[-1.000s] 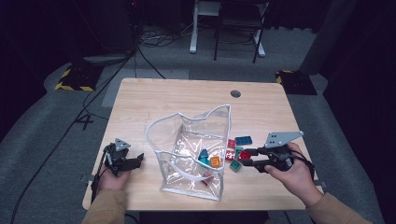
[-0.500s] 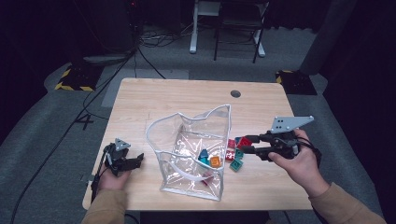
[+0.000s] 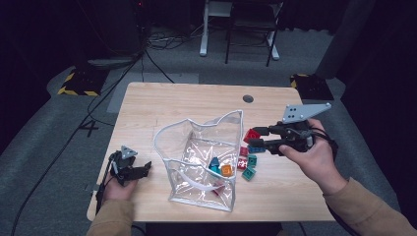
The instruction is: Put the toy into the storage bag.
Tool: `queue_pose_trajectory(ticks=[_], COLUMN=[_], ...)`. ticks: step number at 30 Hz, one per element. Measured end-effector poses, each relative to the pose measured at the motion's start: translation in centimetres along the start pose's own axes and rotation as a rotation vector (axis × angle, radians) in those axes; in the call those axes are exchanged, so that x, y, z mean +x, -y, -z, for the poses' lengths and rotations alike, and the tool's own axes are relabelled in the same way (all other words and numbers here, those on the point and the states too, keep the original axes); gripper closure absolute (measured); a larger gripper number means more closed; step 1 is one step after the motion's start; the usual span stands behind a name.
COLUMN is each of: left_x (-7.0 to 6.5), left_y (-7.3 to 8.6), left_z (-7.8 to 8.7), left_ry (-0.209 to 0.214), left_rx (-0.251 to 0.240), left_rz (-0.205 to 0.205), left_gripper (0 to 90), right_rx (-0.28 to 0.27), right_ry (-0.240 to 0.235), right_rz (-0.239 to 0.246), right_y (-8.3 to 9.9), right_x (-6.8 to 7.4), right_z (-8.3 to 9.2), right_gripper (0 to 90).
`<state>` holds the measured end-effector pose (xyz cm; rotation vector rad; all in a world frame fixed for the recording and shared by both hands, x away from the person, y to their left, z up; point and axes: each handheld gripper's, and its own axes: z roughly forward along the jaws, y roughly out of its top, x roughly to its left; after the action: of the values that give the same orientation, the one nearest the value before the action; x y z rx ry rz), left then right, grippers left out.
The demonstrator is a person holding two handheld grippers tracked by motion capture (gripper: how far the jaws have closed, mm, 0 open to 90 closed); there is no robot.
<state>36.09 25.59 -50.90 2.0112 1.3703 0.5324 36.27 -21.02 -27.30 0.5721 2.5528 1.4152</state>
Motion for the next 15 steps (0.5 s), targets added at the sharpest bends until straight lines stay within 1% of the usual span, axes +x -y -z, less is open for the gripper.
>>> queue_pose_trajectory(ticks=[4, 10, 15], left_x=[0.0, 0.0, 0.0], left_y=[0.0, 0.0, 0.0], left_z=[0.0, 0.0, 0.0], left_ry=[0.000, 0.000, 0.000], left_rx=[0.000, 0.000, 0.000], left_rz=[0.001, 0.001, 0.001], left_gripper=[22.5, 22.5, 22.5], right_rx=[-0.002, -0.002, -0.004], right_ry=[-0.006, 0.003, 0.009], right_rz=[0.005, 0.015, 0.008], right_y=[-1.0, -2.4, -3.4], right_x=[-0.1, -0.3, -0.7], right_z=[-0.4, -0.9, -1.4], right_gripper=[59.5, 59.5, 59.5])
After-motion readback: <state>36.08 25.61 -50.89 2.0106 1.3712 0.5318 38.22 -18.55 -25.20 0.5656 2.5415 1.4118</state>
